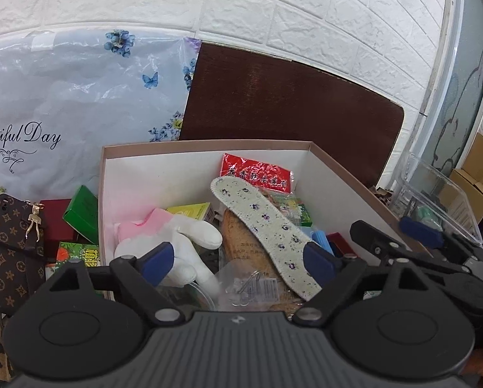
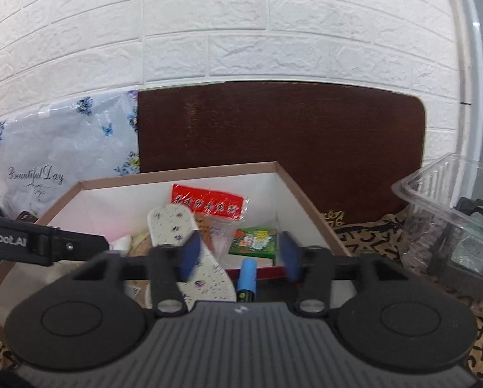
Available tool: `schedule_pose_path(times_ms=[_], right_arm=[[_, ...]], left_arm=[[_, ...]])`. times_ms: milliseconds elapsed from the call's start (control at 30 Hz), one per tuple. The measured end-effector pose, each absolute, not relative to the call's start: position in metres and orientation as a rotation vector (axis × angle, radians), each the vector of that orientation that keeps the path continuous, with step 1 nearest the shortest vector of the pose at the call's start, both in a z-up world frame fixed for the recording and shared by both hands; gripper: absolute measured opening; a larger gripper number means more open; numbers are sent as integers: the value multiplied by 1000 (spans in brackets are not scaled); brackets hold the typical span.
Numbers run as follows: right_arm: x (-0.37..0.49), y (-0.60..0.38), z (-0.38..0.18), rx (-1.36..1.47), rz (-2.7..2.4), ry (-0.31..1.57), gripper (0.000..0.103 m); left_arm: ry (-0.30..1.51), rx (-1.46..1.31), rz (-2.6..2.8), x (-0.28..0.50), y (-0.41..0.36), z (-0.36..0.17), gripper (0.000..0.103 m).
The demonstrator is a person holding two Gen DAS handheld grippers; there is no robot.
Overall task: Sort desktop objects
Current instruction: 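Open the left gripper over the box while the right gripper lowers and releases the insole, then withdraw both grippers up from the cardboard box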
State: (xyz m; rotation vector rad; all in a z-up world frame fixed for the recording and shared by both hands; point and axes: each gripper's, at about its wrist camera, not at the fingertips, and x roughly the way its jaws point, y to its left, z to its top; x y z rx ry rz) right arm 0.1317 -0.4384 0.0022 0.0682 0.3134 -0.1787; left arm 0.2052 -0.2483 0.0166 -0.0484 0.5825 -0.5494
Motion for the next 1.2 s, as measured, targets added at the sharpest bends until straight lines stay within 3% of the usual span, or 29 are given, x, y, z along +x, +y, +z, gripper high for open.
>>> schedule_pose_path(times_ms=[33,500,1200], right_arm=[[128,-438,3,66,-190,292,84],[103,-429,11,63,-195,291,102],[58,-368,12,22,-164,346,101]], left_arm=[[581,-47,-549,204,-249,18,93],[567,-11,-550,170,-242,32,100],[532,21,-446,95,-185,46,100]])
